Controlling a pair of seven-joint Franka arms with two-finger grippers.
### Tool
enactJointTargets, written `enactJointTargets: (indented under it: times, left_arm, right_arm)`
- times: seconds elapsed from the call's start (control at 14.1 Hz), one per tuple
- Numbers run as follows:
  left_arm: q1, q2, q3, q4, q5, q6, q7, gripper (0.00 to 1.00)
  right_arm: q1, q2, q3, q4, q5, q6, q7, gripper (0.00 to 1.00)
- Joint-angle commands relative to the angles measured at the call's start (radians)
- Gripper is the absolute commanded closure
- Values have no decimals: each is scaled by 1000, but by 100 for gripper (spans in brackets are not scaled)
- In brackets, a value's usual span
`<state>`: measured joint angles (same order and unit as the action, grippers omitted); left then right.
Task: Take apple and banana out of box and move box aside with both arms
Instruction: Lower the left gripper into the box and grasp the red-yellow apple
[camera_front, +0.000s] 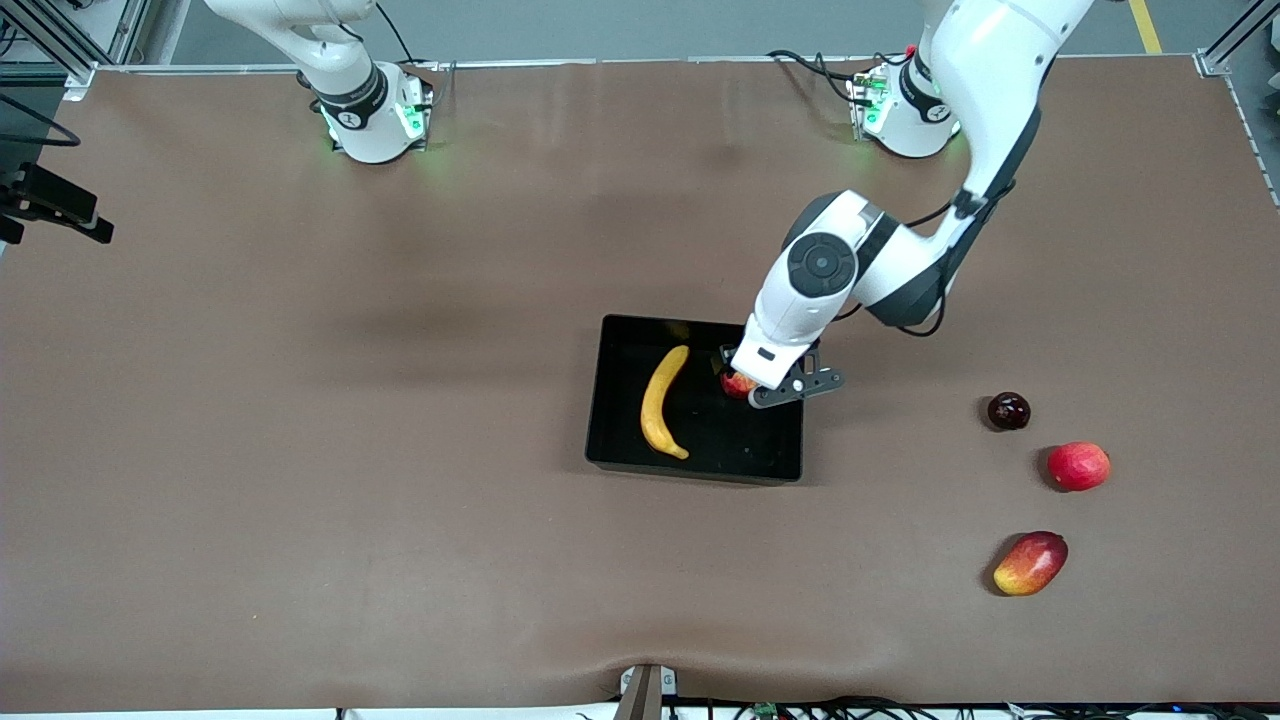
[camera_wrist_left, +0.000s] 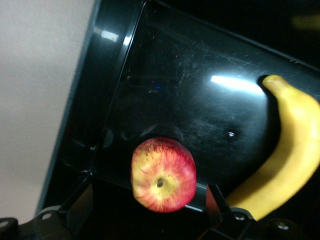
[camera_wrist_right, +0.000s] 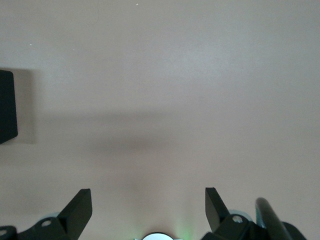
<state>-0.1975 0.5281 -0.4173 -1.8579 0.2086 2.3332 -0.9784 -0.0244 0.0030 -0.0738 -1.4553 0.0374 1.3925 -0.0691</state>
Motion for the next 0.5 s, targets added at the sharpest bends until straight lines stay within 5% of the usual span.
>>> enactJointTargets:
  times: [0.0, 0.28, 0.36, 0.43]
  left_arm:
    - [-11, 50, 0, 23, 54, 28, -86, 0]
    - [-42, 113, 6, 25, 92, 92, -181, 0]
    - [-42, 119, 6, 25, 118, 95, -207, 8]
    - [-42, 121, 6, 25, 132, 95, -216, 34]
  right_arm:
    - [-9, -12, 5, -2, -2, -1, -5, 0]
    - [-11, -12, 5, -2, -2, -3, -5, 0]
    - [-11, -12, 5, -2, -2, -3, -5, 0]
    - [-9, -12, 5, -2, -2, -3, -5, 0]
